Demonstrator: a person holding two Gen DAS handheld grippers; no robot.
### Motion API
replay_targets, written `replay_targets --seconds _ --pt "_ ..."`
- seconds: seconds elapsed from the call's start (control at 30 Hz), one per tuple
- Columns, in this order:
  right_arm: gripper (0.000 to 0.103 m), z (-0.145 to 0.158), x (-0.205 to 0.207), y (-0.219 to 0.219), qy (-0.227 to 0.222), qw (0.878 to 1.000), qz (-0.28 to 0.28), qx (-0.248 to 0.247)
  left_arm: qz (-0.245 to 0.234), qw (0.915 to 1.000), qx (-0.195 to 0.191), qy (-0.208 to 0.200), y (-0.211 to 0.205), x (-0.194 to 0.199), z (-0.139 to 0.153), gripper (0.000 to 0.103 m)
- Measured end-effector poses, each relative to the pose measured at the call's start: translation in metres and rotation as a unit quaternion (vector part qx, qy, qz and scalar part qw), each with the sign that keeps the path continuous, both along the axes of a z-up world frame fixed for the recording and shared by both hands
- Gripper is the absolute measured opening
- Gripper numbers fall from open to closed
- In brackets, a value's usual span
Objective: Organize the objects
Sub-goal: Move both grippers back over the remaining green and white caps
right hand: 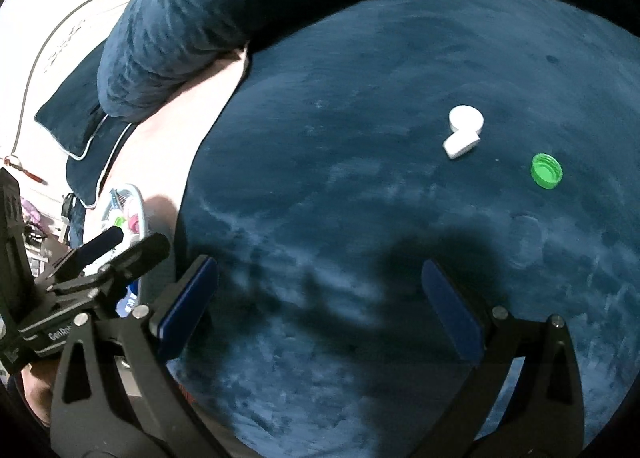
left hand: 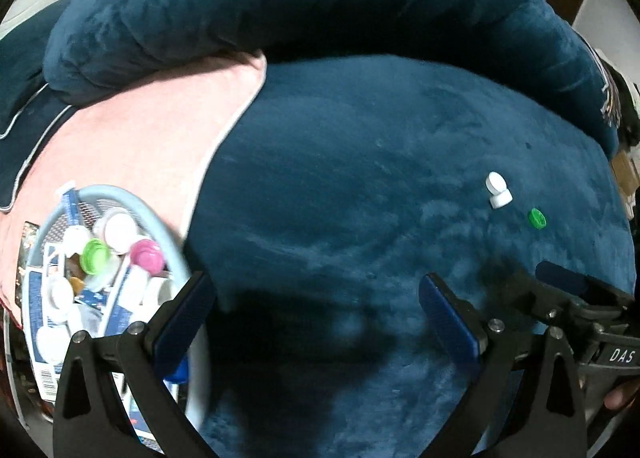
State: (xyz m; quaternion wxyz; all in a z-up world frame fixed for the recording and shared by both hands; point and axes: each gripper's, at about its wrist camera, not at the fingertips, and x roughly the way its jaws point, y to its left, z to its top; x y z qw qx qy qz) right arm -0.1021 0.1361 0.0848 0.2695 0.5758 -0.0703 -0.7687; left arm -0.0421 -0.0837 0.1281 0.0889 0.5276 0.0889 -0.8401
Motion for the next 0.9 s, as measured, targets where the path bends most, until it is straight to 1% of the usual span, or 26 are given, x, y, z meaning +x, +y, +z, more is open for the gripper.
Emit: replay_targets --seconds 0.33,0.7,0.9 --pt "0.103 -0.007 -0.003 0.024 -0.006 1.000 -0.020 0.009 -0.029 0.9988 0.018 -0.036 0.027 -0.013 -0.025 0.102" --pt "0.103 -0.015 -0.010 0.049 -0.016 0.999 -0.041 0.014 -0.041 0.9974 0.029 -0.052 0.043 -0.022 -0.038 0.102" --pt "0.103 -0.011 -0.038 0.088 -0.009 0.996 -0.093 0.015 -0.039 0.9967 0.043 -0.056 0.046 -0.030 -0.046 0.102"
